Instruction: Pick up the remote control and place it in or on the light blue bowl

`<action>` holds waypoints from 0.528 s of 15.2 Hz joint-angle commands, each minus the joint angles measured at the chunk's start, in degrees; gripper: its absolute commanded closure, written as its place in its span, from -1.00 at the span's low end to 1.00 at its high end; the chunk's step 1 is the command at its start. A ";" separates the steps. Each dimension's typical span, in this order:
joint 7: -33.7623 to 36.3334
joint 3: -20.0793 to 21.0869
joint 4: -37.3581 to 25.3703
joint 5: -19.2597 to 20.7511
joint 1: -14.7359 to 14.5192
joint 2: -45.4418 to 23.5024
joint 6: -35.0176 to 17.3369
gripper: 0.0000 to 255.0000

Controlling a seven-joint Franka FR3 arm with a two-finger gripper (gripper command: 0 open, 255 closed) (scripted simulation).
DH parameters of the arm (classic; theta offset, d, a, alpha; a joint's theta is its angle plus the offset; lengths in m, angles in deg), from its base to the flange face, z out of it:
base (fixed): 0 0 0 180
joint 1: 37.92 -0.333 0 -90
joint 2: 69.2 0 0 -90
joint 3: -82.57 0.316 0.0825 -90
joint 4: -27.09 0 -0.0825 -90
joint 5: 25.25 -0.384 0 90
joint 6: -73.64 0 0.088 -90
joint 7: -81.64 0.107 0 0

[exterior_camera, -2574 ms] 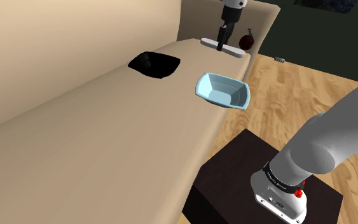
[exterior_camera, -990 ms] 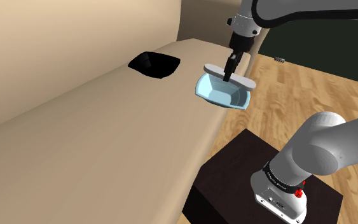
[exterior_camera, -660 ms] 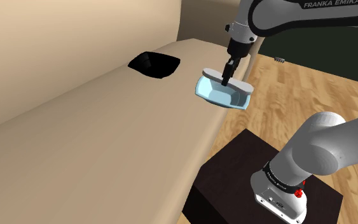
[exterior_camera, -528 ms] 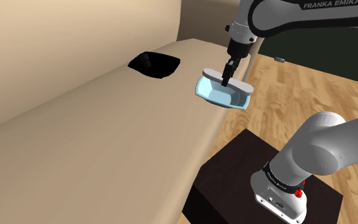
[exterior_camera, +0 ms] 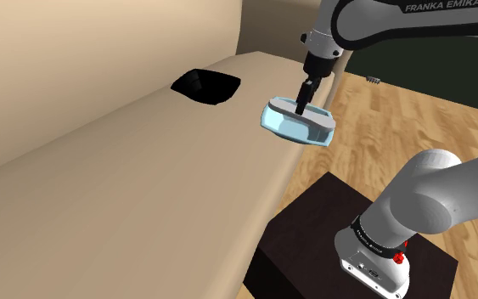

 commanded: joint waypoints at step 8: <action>-0.08 0.38 -7.17 -0.33 -0.15 0.15 7.33 -1.00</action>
